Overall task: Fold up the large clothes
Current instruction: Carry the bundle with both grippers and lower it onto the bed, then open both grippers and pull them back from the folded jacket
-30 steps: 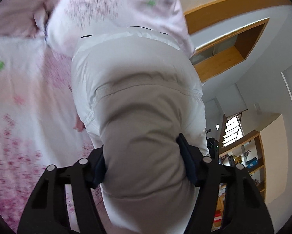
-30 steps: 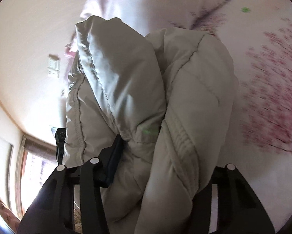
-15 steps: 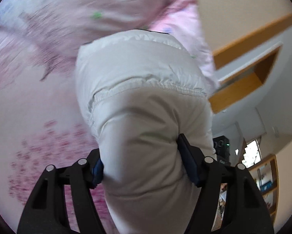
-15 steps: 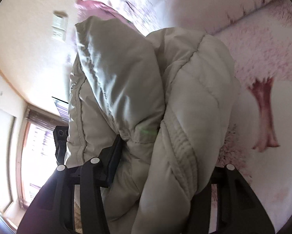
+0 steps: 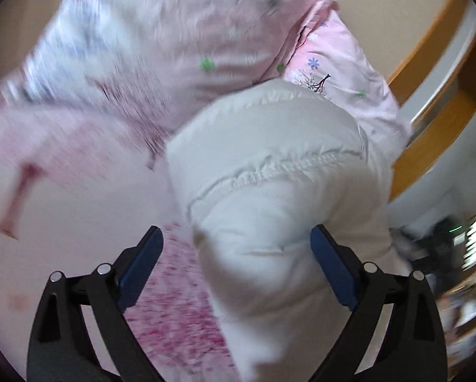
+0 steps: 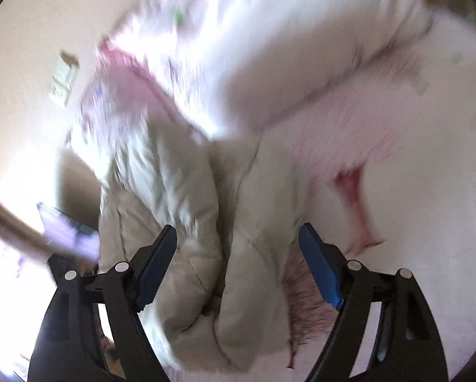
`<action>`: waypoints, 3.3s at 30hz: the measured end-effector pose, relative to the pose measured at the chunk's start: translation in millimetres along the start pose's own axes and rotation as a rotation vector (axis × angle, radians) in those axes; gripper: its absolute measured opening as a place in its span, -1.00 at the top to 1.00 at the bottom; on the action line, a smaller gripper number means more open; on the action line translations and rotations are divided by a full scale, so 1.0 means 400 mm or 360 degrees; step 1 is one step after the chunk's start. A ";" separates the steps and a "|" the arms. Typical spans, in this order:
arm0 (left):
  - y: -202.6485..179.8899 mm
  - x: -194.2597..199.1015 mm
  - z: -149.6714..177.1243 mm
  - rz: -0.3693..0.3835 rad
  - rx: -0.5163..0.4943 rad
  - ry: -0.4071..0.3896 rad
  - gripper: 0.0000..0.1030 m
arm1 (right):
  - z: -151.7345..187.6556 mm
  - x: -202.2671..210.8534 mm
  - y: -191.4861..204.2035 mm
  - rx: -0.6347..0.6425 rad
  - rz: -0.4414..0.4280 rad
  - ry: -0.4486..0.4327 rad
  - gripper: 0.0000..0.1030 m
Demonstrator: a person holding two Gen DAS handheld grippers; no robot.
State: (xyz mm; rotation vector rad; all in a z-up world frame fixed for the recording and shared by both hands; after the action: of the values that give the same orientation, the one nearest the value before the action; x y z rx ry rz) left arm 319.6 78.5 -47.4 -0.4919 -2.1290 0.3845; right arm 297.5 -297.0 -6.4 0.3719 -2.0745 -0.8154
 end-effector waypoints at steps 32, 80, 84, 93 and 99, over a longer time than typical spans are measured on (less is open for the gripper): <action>-0.283 -0.129 0.074 -0.0384 -0.0685 0.0087 -0.97 | 0.062 0.006 0.130 0.0562 0.0283 -0.0098 0.03; -0.213 0.075 0.228 -0.0534 -0.0435 -0.0147 -0.96 | 0.246 0.052 0.092 0.0587 0.0529 -0.0096 -0.92; -0.202 0.110 0.277 -0.0608 -0.0425 -0.0148 -0.96 | 0.292 0.081 0.098 0.0611 0.0582 -0.0138 -0.97; -0.196 0.108 0.371 -0.0632 -0.0382 -0.0083 -0.96 | 0.365 0.088 0.101 0.0629 0.0640 -0.0131 -0.97; -0.184 0.099 0.400 -0.0701 -0.0370 -0.0060 -0.96 | 0.410 0.078 0.095 0.0635 0.0662 -0.0099 -0.97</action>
State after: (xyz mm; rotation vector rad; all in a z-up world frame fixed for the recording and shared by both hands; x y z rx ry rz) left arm 151.6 18.8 -75.8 -0.1337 -2.2543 -0.1044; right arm 148.2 -217.1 -31.3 0.1162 -2.2635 -0.1662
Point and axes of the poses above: each gripper's, at about its wrist camera, not at the fingertips, and x roughly against the way its jaws point, y to its left, z to its underside, the point moved 6 cm from there along -x, roughly the way its jaws point, and after that the axes turned 8 degrees about y, right-handed, at the moved point
